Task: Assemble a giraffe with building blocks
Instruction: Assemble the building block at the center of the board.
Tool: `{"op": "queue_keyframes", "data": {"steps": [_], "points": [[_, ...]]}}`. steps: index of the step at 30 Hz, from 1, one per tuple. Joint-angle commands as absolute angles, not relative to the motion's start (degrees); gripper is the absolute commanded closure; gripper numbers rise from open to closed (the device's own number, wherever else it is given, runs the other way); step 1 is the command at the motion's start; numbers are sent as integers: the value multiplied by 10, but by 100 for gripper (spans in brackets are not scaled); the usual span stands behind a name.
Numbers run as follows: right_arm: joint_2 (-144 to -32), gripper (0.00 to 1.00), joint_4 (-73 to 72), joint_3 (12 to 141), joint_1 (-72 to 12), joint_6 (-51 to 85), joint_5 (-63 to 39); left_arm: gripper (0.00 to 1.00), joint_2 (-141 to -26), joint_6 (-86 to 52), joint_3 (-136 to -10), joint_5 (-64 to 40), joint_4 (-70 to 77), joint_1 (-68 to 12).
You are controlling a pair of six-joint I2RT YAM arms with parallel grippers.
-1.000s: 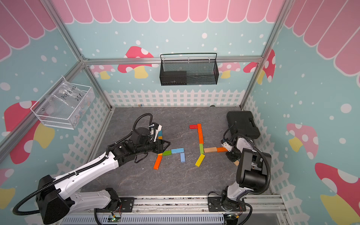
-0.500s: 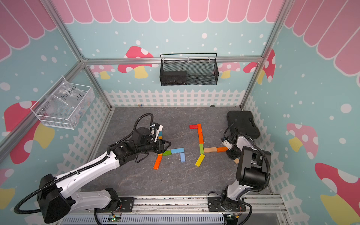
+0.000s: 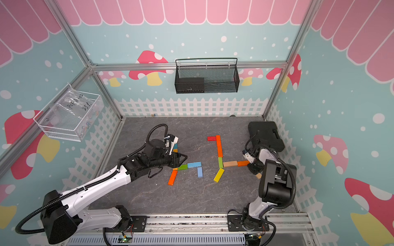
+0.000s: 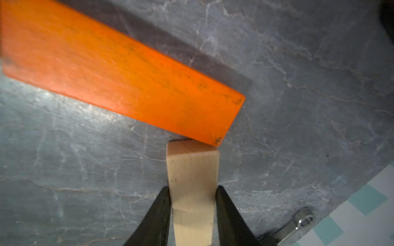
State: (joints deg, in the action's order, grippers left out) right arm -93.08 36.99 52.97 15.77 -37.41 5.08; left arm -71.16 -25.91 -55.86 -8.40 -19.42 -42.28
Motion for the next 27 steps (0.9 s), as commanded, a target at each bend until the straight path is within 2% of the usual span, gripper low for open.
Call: {"op": "queue_keyframes", "data": {"steps": [1,9,18,27], "points": [[-938,62,376,541,161,-372,42,44,-713,-248,-559,-85,-192,-421],[-947,65,380,552,161,-368,36,44,-712,-246,-559,-83,-192,-421],[-951,64,382,561,160,-367,34,44,-715,-246,-559,-82,-193,-421],[-923,43,382,562,159,-362,31,44,-715,-247,-560,-83,-192,-421]]}}
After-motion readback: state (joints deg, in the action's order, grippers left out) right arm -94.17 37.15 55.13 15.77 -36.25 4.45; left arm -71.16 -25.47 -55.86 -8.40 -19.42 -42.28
